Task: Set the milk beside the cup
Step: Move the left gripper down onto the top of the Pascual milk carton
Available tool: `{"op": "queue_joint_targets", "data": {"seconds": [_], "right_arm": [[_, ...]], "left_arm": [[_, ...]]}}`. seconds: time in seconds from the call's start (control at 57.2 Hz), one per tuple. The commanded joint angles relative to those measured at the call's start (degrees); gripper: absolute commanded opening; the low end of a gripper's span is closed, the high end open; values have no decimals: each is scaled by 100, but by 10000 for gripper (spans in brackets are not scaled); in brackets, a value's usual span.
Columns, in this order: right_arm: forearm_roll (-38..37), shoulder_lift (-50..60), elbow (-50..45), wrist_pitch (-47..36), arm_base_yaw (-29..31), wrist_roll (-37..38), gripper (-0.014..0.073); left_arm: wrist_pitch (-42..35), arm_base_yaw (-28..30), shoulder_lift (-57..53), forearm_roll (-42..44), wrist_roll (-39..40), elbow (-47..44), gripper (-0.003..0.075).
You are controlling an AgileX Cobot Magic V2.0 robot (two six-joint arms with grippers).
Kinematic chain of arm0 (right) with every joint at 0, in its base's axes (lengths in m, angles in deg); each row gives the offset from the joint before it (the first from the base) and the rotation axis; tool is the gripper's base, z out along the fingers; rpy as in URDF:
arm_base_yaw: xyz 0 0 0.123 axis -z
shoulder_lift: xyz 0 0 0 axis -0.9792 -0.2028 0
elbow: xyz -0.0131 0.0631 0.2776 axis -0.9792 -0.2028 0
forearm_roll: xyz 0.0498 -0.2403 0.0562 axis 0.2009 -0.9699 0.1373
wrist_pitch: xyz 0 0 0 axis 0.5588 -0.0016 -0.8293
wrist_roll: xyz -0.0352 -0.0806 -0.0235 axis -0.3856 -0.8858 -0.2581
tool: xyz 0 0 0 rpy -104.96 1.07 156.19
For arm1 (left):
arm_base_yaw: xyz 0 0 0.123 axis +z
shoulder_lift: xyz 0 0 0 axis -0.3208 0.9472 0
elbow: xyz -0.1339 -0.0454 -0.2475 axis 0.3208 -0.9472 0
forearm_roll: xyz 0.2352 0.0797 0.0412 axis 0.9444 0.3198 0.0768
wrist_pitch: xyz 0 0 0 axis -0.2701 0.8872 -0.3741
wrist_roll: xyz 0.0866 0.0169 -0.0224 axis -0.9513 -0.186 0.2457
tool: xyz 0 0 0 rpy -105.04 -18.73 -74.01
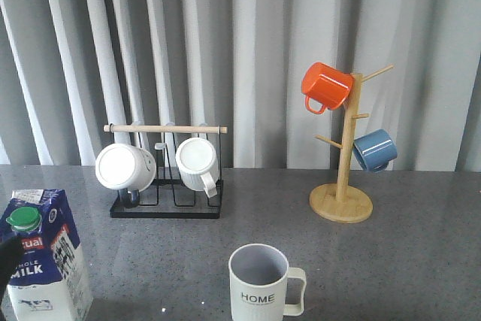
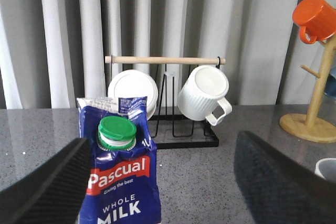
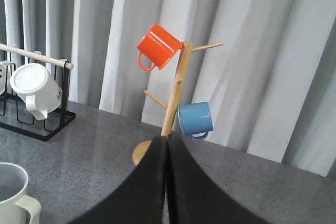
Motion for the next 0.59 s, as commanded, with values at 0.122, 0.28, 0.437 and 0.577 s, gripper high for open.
{"op": "queue_joint_targets", "data": {"seconds": [0.122,0.28,0.437,0.577], "right_arm": [[29,-26,161,-268,23,25,-6],[29,-26,161,-268,23,25,-6],[29,-26,161,-268,23,25,-6],[29,-26,161,-268,23,25,-6]], "left_arm": [[-1035,-30,734,-95,99,123,566],[-1319,-30,1060,-710,87,123,650],[-1622,-30,1300,-785,-302,123,728],[-1903,-30,1437,-785,-418,145,727]]}}
